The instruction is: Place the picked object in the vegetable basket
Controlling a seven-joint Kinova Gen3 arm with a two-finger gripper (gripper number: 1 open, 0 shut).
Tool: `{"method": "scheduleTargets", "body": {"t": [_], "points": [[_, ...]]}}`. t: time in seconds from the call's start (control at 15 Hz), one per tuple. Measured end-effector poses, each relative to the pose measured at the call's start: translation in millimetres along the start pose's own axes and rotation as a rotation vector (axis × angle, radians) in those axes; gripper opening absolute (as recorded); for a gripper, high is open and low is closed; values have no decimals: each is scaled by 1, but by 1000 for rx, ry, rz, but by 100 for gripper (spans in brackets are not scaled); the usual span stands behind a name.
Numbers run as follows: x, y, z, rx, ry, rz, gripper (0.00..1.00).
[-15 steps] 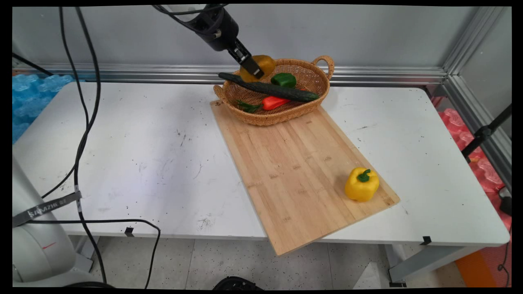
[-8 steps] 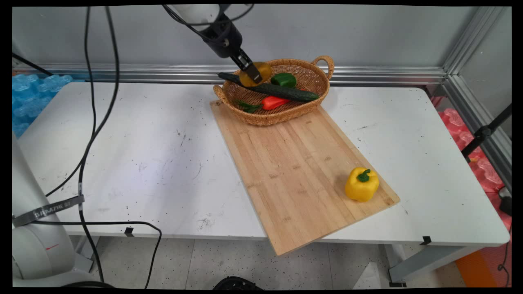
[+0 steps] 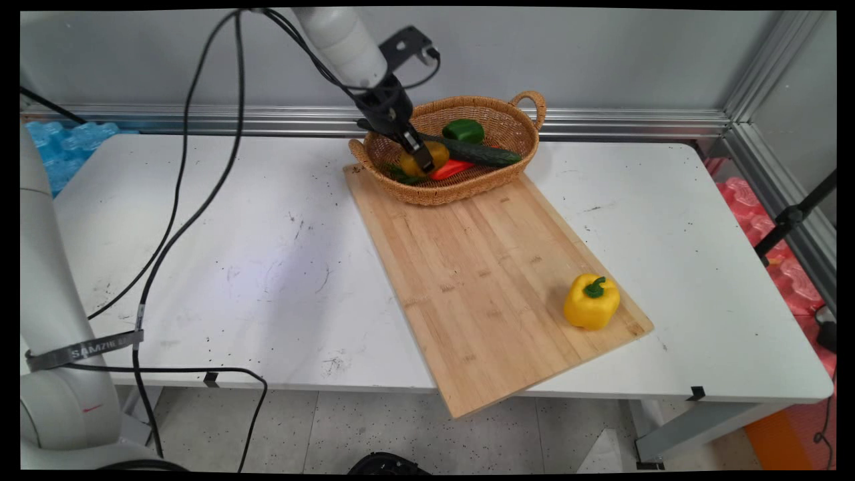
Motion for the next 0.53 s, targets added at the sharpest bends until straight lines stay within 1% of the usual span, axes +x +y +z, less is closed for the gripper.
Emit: {"method": "scheduleTargets", "body": {"t": [0.27,0.33,0.53], "points": [[1,1,22,-13,-34,16,0],[1,2,27,-16,-41,22,100],[2,2,35,-24,-51,41,100]]}}
